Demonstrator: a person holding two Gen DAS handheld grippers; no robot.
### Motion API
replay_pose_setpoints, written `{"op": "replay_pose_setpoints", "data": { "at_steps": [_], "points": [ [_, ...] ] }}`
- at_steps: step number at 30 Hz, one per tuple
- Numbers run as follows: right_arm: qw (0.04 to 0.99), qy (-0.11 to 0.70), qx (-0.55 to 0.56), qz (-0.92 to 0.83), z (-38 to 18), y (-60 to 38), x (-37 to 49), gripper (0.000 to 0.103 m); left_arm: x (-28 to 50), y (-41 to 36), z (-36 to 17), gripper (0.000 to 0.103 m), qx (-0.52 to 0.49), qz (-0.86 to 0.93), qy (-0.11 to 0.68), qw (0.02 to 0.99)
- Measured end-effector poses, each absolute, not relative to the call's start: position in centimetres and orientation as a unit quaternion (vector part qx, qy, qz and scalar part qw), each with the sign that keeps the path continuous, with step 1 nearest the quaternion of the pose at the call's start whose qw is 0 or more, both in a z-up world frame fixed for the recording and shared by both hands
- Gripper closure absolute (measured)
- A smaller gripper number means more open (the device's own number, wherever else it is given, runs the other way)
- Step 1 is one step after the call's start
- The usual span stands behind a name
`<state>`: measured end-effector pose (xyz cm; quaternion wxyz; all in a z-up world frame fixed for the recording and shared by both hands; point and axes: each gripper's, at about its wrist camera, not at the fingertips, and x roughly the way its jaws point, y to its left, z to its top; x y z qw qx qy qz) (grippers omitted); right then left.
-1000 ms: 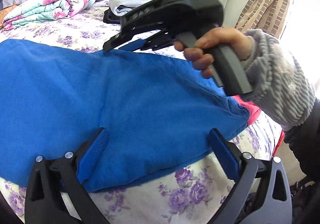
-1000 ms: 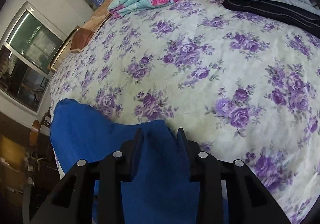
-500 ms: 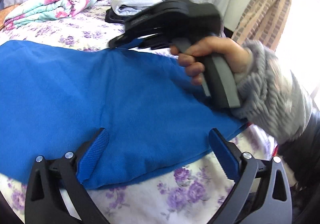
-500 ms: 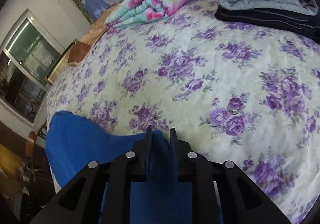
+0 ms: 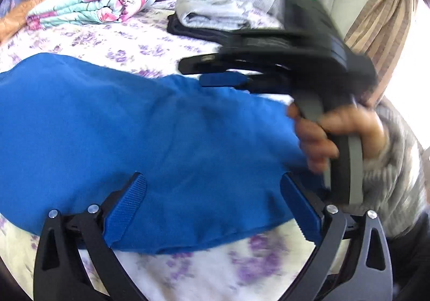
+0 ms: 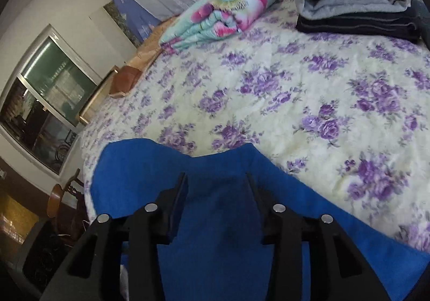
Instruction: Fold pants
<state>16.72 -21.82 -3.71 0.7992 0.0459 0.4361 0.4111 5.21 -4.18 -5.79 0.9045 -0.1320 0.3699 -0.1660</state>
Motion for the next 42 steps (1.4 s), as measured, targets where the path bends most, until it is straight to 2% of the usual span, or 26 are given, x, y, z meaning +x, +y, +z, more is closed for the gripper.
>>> {"op": "replay_pose_setpoints", "data": {
  "at_steps": [1, 5, 6, 7, 8, 9, 10, 13, 18, 23, 26, 33, 35, 36, 37, 39, 42],
  "points": [
    [0.803, 0.43, 0.053, 0.409, -3.2, -22.9, 15.9, 0.041, 5.2, -3.8, -5.5, 0.005, -0.152, -0.171, 0.363, 0.903],
    [0.823, 0.442, 0.066, 0.35, -4.3, -27.5, 13.6, 0.034, 7.3, -3.7, -7.2, 0.005, -0.149, -0.143, 0.398, 0.894],
    [0.824, 0.456, 0.064, 0.33, -5.4, -28.5, 13.8, 0.034, 7.5, -4.4, -7.7, 0.005, -0.126, -0.133, 0.397, 0.9],
    [0.821, 0.466, 0.069, 0.323, -6.6, -29.4, 14.0, 0.042, 7.1, -5.3, -7.8, 0.005, -0.096, -0.122, 0.386, 0.909],
    [0.826, 0.453, 0.08, 0.326, -6.8, -30.2, 13.8, 0.045, 6.9, -6.2, -7.9, 0.005, -0.066, -0.109, 0.386, 0.914],
    [0.834, 0.443, 0.088, 0.316, -6.5, -31.1, 13.1, 0.045, 6.6, -7.1, -7.8, 0.005, -0.04, -0.098, 0.387, 0.916],
    [0.842, 0.433, 0.099, 0.306, -5.9, -31.9, 12.3, 0.039, 6.3, -7.3, -7.7, 0.005, -0.034, -0.097, 0.385, 0.917],
    [0.856, 0.37, 0.159, 0.324, -3.6, -36.5, 8.2, 0.031, 5.3, -6.3, -6.4, 0.005, -0.091, -0.136, 0.373, 0.913],
    [0.892, 0.316, 0.258, 0.197, -3.0, -49.0, 1.8, 0.03, 5.4, -5.9, -5.3, 0.005, -0.15, -0.166, 0.363, 0.905],
    [0.866, 0.325, 0.37, 0.089, -6.4, -58.3, -0.6, 0.029, 6.0, -8.1, -5.7, 0.005, -0.139, -0.173, 0.374, 0.9],
    [0.844, 0.328, 0.415, 0.091, -8.1, -59.0, 0.9, 0.029, 6.4, -9.1, -6.1, 0.005, -0.115, -0.154, 0.383, 0.904],
    [0.851, 0.319, 0.407, 0.09, -8.7, -57.4, 5.1, 0.028, 6.5, -10.5, -7.8, 0.005, -0.052, -0.107, 0.39, 0.913],
    [0.853, 0.308, 0.412, 0.089, -8.9, -57.7, 5.4, 0.04, 6.6, -10.8, -7.9, 0.005, -0.036, -0.104, 0.39, 0.914],
    [0.854, 0.304, 0.412, 0.094, -9.0, -57.7, 5.5, 0.06, 6.6, -10.7, -8.0, 0.005, -0.036, -0.106, 0.39, 0.914],
    [0.852, 0.305, 0.413, 0.104, -9.3, -57.7, 5.7, 0.074, 6.7, -10.3, -8.0, 0.005, -0.043, -0.11, 0.389, 0.914],
    [0.851, 0.294, 0.423, 0.105, -10.0, -58.0, 5.3, 0.079, 6.7, -9.8, -8.0, 0.005, -0.058, -0.121, 0.388, 0.912],
    [0.875, 0.263, 0.393, 0.098, -8.9, -57.0, 3.7, 0.082, 6.6, -9.7, -7.7, 0.005, -0.051, -0.121, 0.39, 0.911]
  ]
}}
